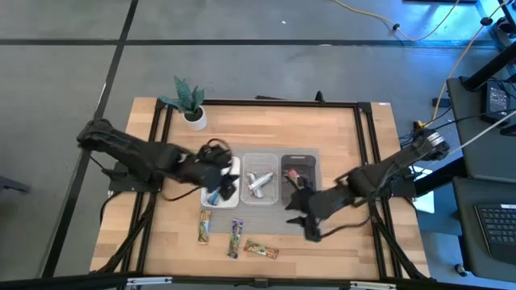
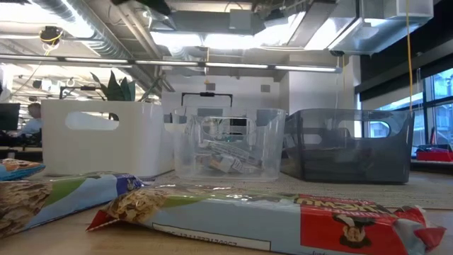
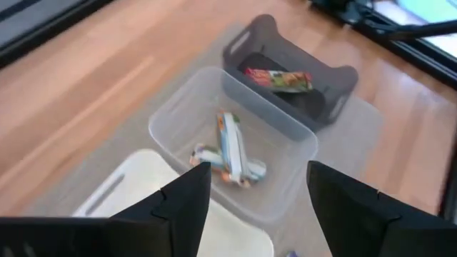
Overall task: Pick and place Granola Bars by type
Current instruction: Put the red granola bar into the black bin
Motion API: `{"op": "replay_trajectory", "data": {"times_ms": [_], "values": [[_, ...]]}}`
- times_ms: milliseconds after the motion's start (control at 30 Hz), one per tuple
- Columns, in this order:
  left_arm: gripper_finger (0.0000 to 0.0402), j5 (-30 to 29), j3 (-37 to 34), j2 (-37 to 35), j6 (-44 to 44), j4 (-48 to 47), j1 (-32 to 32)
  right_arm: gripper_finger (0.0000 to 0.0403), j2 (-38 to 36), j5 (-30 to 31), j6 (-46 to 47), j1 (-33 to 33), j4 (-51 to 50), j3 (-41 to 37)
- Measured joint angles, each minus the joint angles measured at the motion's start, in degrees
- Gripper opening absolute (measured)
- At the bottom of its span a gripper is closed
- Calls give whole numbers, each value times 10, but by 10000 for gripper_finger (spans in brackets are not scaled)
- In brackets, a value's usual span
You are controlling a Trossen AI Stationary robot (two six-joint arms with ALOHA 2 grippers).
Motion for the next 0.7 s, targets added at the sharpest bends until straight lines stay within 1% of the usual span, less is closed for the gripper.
{"op": "replay_trajectory", "data": {"times_ms": [67,167,333,467,600,700], "values": [[221,-15,-24,-23,-20,-1,-30,191,49,15,0,7,-24,43],[220,-34,-61,-51,-63,-2,-68,191,122,16,0,16,-41,94],[223,-37,-110,-67,-103,1,-114,191,233,16,-1,25,-47,155],[222,-23,-138,-66,-105,0,-133,191,303,15,42,27,-41,181],[220,-19,-155,-66,-105,0,-142,191,354,15,92,27,-39,194],[221,-18,-163,-66,-105,0,-145,191,383,-11,124,26,-38,195]]}}
